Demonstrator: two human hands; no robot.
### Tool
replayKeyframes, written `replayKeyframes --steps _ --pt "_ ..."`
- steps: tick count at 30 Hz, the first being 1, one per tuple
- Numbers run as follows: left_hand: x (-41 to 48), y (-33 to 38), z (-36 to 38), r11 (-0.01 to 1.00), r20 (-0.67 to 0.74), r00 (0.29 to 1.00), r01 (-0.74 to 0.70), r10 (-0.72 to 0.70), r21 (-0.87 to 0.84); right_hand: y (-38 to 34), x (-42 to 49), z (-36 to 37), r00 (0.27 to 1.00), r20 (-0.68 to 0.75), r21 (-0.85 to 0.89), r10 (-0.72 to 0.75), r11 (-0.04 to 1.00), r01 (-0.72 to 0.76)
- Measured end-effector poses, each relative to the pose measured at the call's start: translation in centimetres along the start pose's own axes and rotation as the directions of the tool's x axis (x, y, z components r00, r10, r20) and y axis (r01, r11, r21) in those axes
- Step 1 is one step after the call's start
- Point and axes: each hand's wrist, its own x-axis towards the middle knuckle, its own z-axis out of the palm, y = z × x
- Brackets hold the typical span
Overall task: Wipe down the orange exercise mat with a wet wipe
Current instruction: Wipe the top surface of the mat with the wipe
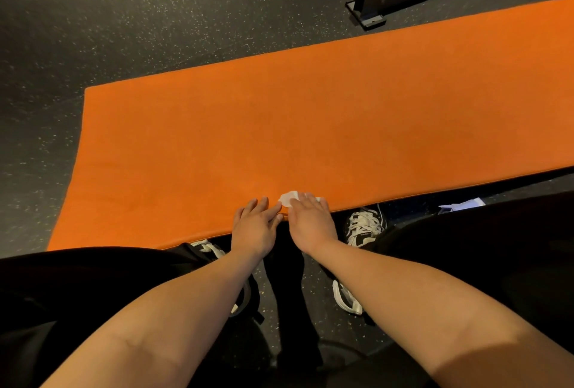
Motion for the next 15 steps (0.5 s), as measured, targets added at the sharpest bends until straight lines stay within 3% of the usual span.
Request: replayKeyframes --steps 3,6,7,12,15 --pt "-0.3 0.4 -0.4 1.0 -0.012 1.0 0.008 -0.008 -0.021 1.1 0.6 -1.0 0.999 -0.037 -0.041 -0.014 0.999 0.013" --pt "-0.7 1.0 -0.5 0.999 -0.008 1.0 0.006 -0.006 -0.037 2.5 1.5 -1.7 0.969 -0.047 -0.015 0.242 0.97 -0.243" --pt "-0.9 1.1 -0.5 0.999 -0.004 1.0 0.006 -0.006 -0.032 2.3 1.6 -1.5 0.962 -0.042 -0.022 0.268 0.963 -0.269" --pt "-0.6 1.1 -0.7 1.0 0.064 0.998 0.03 -0.03 0.001 -0.3 0.9 0.4 0.999 0.045 -0.026 -0.022 0.999 0.023" --pt "0.1 1.4 -1.2 0.998 0.076 0.995 0.059 -0.058 -0.011 1.2 2.2 -0.6 0.997 0.075 -0.096 -0.035 0.994 0.042"
